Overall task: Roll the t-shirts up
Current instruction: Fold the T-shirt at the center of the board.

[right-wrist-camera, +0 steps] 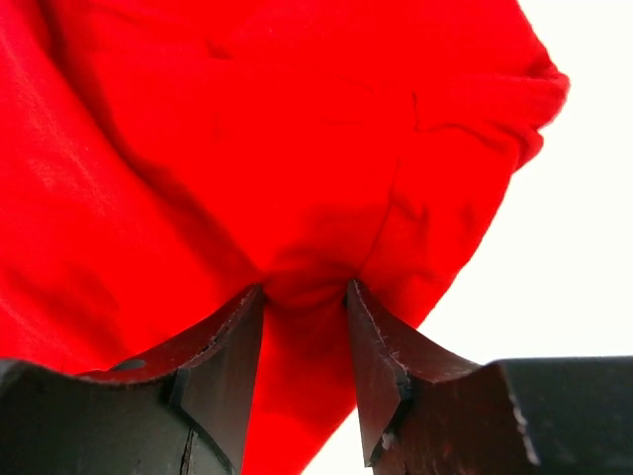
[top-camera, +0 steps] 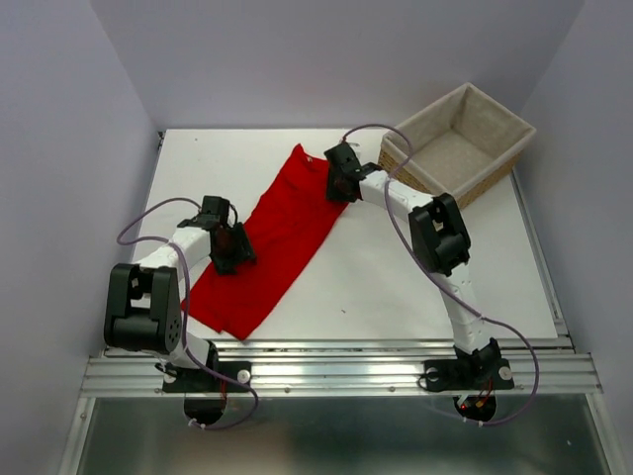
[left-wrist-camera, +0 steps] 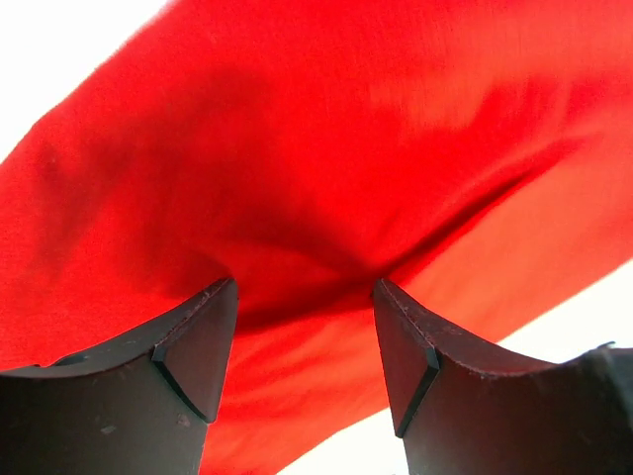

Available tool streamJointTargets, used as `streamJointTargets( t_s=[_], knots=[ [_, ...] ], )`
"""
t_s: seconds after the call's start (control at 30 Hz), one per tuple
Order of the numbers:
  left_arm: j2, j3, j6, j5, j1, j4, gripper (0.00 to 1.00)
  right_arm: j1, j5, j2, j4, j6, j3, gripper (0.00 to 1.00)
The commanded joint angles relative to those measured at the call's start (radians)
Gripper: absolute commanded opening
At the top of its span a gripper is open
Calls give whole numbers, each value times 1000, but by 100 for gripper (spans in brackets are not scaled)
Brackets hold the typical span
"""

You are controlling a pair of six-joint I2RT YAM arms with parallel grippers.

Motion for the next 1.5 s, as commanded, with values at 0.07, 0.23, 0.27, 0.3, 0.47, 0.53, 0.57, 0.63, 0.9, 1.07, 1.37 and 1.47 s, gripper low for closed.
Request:
streamJointTargets(
  t_s=[0.07, 0.23, 0.27, 0.3, 0.47, 0.53, 0.57, 0.63, 0.9, 1.07, 1.37, 1.47],
  knots=[
    [-179, 30, -30, 96, -7, -121, 68, -14, -70, 149, -18, -146, 286, 48],
    [-201, 275, 12, 34, -7, -187, 68, -14, -80, 138, -55, -183, 376, 55],
    [-184, 309, 18, 34, -7, -183, 67, -14, -83, 119, -56, -181, 369, 58],
    [-138, 382, 29, 34, -7, -178, 67, -14, -89, 75, -55, -181, 344, 58],
    [58, 588, 29, 60, -7, -140, 60, -14, -118, -105, -26, -157, 175, 64],
    [168, 690, 21, 97, -7, -121, 57, -14, -129, -212, -10, -139, 50, 67],
    [202, 719, 15, 105, -7, -118, 57, -5, -127, -250, -4, -132, 3, 68],
    [300, 800, 9, 141, -9, -103, 56, 5, -115, -329, 16, -111, -96, 70],
    [543, 955, -37, 155, -24, -55, 52, 14, -80, -727, 66, 16, -654, 70],
    [657, 1020, -60, 149, -32, -41, 44, 14, -14, -936, 2, 64, -807, 71],
    [785, 1151, -74, 111, -58, -57, 42, 14, 41, -1081, -102, 105, -907, 72],
    [813, 1185, -76, 105, -58, -74, 42, 14, 43, -1085, -118, 112, -910, 71]
  ],
)
